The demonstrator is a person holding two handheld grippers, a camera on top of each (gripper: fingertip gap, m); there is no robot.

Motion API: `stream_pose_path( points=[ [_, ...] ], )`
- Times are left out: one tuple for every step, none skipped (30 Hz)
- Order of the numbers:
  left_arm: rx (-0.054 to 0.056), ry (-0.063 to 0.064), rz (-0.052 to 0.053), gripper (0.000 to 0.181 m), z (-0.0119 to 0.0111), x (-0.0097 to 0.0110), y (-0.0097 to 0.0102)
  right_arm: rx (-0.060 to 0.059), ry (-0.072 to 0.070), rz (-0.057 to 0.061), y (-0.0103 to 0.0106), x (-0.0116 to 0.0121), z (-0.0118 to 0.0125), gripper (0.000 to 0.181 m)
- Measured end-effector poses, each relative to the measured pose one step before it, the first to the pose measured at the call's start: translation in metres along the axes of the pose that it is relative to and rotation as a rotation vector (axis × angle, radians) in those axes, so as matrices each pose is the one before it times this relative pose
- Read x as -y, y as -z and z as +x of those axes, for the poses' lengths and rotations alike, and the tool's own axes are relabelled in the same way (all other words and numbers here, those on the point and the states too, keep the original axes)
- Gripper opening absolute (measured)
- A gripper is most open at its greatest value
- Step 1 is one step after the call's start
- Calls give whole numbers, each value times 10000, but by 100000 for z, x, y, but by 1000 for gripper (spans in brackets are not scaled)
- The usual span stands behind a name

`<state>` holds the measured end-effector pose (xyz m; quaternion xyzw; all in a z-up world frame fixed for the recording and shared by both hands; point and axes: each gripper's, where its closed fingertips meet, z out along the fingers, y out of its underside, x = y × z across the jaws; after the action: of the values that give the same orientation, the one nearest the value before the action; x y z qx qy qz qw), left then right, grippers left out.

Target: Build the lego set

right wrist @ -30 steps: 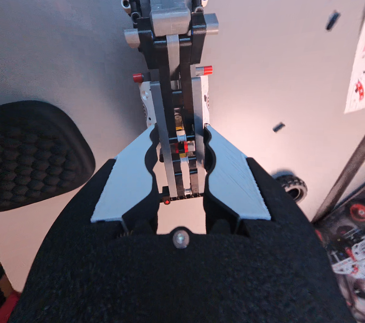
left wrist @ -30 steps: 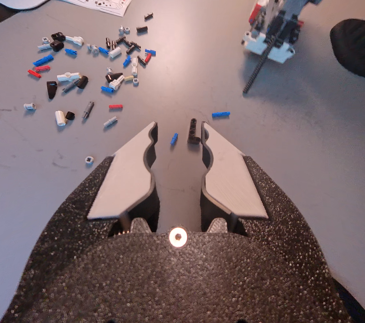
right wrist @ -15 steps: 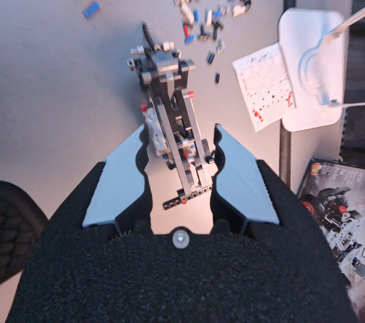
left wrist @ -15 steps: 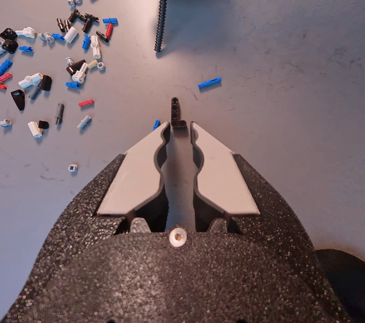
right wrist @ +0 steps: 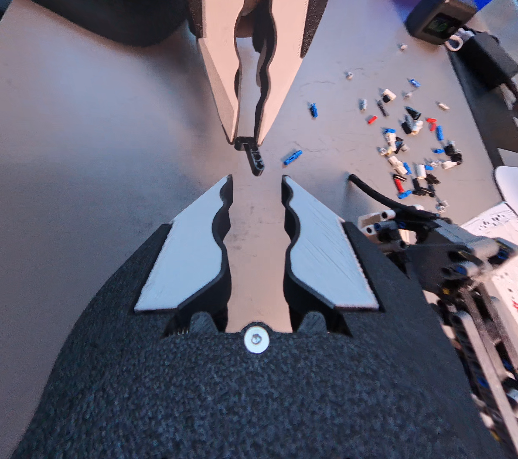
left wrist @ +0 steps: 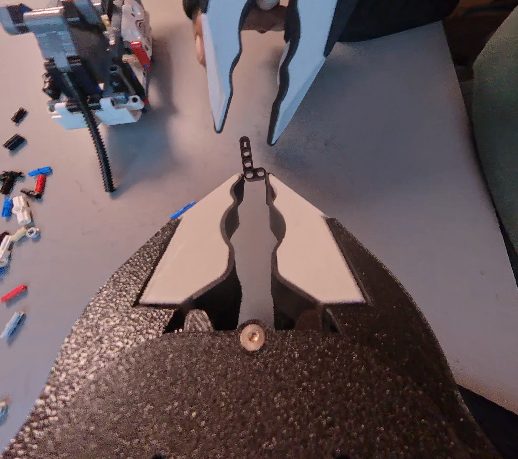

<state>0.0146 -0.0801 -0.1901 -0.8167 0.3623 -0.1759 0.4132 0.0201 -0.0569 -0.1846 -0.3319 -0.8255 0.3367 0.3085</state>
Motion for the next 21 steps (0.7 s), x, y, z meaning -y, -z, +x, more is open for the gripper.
stream_pose_path(
  points=[
    [-134, -143, 61, 14, 510, 279, -379, 69, -3, 4, -265, -166, -155, 32],
    [-66, -117, 0, 14, 315, 145, -358, 122, -45, 82, -220, -3, -251, 28],
    [-1, -92, -78, 14, 140, -31, -347, 271, -24, -7, -188, -55, -544, 24],
    [-53, -20, -90, 14, 141, -102, -298, 71, 127, -22, -158, -61, -304, 19],
    [-8, 38, -52, 14, -8, -103, -222, 9, 259, -52, -84, -146, -258, 12],
    [-54, -3, -72, 14, 68, -174, -165, 41, 211, -111, -44, -244, -263, 9],
    [37, -11, -74, 14, -59, -179, -159, -5, 80, -97, -48, -229, -108, 9],
    [54, -27, -84, 14, -61, -153, -152, -30, -1, -88, -90, -229, -24, 9],
    [-10, -16, -119, 13, 60, -169, -196, 47, -7, -93, -85, -263, -105, 8],
    [27, -19, -151, 12, 19, -197, -203, 65, 23, -127, -88, -328, -140, 8],
    [69, -59, -190, 7, -23, -276, -184, -3, 44, -166, -111, -402, -37, 8],
    [57, -111, -151, 0, 14, -246, -142, 54, 43, -237, -139, -506, -130, 8],
    [-47, -54, -81, 0, 146, -128, -95, 78, -7, -158, -167, -376, -204, 8],
    [-81, -1, -41, 0, 154, -73, -68, -28, -101, 197, -15, 247, -2, 8],
    [-7, -14, -35, 3, 46, -39, -41, 67, -87, 70, 9, 168, -105, 8],
    [-5, 23, -3, 5, 8, 9, 16, -5, 3, -25, -11, 38, 1, 8],
    [-45, 61, 37, 8, 24, 41, 53, -26, 29, -14, -38, -11, 4, 8],
    [9, 39, 36, 12, -43, 28, 69, 59, -12, -53, -52, -96, -107, 8],
    [23, 2, -5, 16, -28, -14, 55, 5, -5, -44, -36, -60, -32, 8],
    [-27, 11, 25, 18, 59, 51, -5, -49, 4, 52, 20, 99, 52, 8],
    [-32, 47, 17, 19, 78, 57, -106, -16, -22, 81, 30, 161, 5, 8]
  ],
)
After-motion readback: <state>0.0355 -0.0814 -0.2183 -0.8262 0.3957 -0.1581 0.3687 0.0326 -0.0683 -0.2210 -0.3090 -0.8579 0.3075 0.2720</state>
